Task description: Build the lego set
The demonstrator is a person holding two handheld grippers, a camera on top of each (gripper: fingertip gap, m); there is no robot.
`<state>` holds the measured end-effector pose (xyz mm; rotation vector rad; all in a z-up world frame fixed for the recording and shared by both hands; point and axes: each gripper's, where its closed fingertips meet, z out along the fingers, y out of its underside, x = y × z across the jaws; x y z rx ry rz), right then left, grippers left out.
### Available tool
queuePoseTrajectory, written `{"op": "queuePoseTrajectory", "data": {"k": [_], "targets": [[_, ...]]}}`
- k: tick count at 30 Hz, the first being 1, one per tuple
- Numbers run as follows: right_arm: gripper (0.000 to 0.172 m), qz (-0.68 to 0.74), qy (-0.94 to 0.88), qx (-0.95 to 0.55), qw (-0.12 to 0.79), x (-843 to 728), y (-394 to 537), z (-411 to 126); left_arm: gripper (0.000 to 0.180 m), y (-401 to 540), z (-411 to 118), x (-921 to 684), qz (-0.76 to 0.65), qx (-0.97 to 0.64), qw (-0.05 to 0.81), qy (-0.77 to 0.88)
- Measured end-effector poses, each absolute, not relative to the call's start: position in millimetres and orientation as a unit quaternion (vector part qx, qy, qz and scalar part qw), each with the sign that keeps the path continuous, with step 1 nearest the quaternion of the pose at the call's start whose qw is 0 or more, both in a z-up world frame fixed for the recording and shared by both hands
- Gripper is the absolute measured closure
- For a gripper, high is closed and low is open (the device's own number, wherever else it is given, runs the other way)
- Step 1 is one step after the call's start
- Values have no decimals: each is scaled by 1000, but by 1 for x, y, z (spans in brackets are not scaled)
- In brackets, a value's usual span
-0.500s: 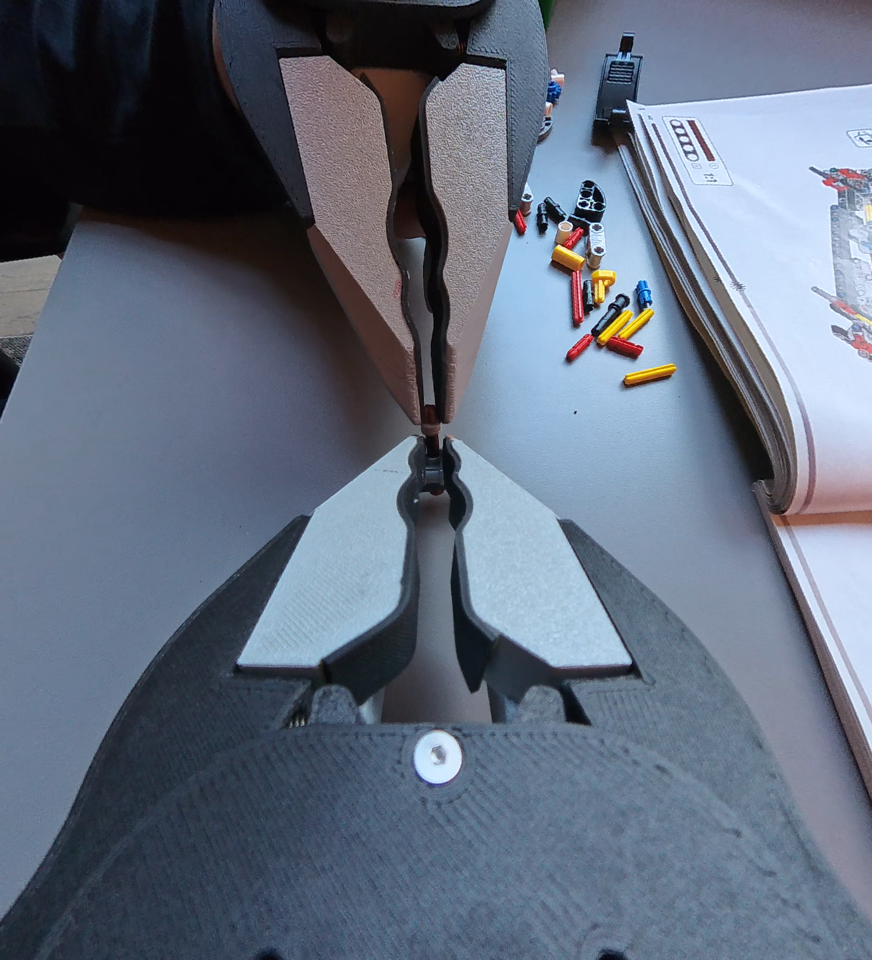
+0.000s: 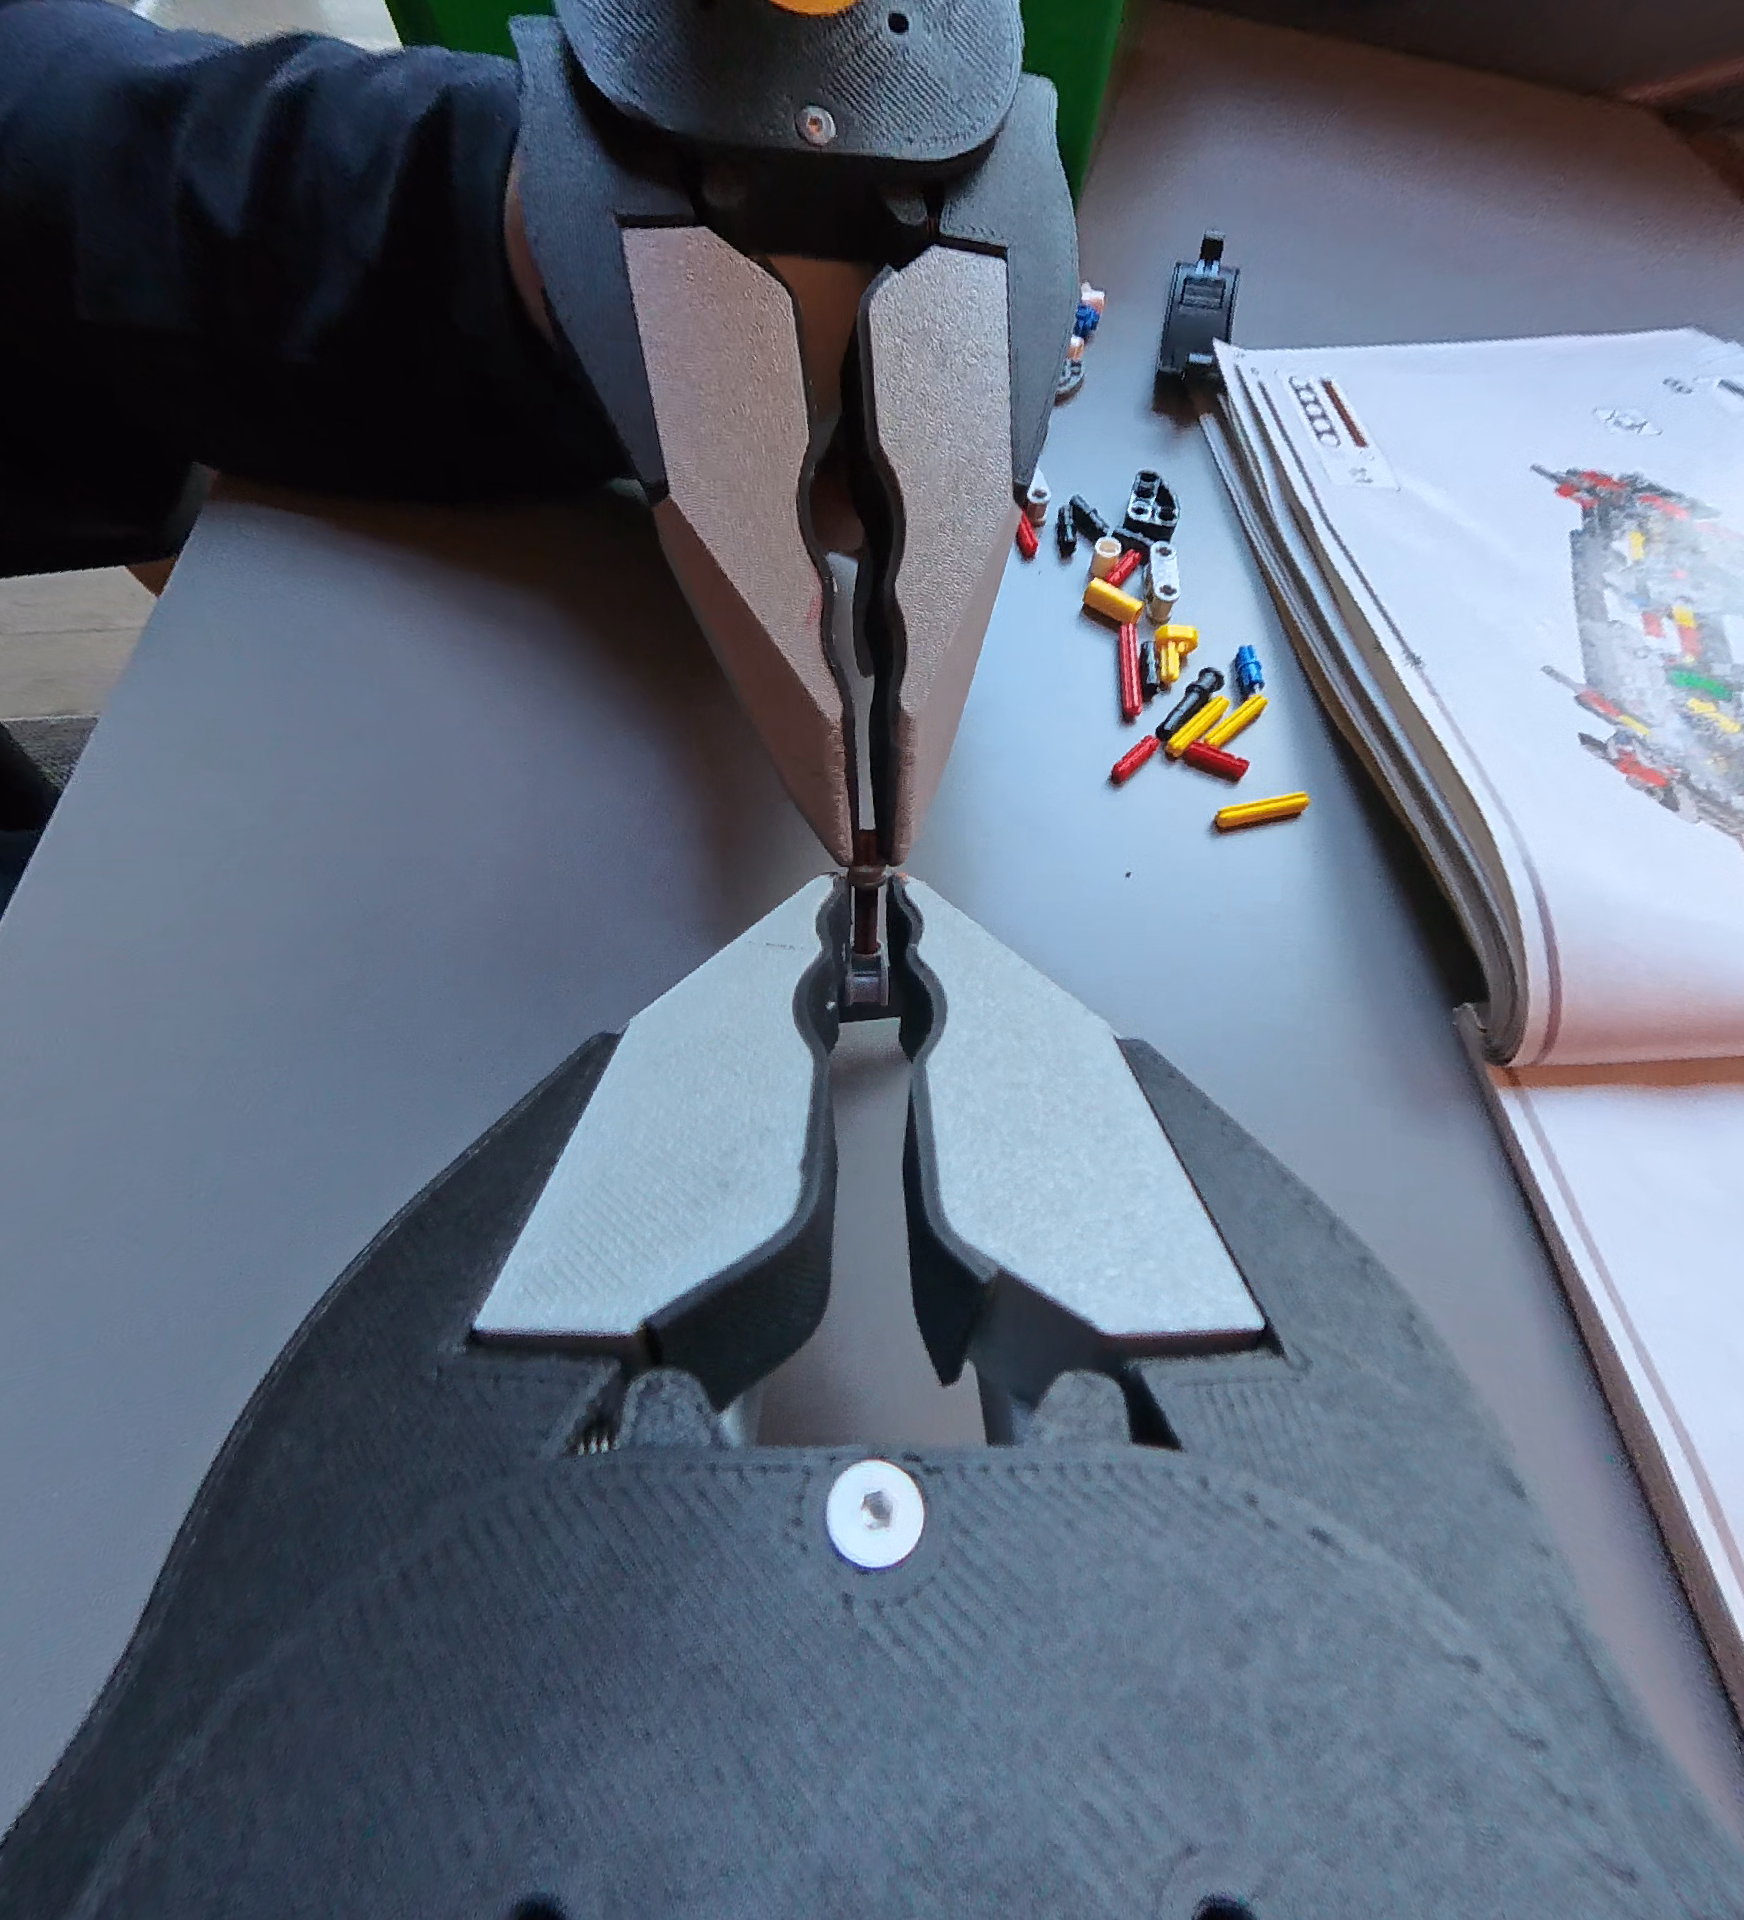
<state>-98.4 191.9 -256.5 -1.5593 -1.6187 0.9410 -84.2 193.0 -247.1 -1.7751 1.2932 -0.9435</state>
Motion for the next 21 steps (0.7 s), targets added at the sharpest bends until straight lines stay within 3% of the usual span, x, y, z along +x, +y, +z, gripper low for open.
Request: {"op": "queuePoseTrajectory", "data": {"k": [14,21], "targets": [[169,426,-585,-597,346,-100,192,-239,179,195,-232,-84,-421,-681,378,464],[169,366,-614,-606,349,-102,194,-251,179,196,-241,-87,-392,-698,368,474]]}}
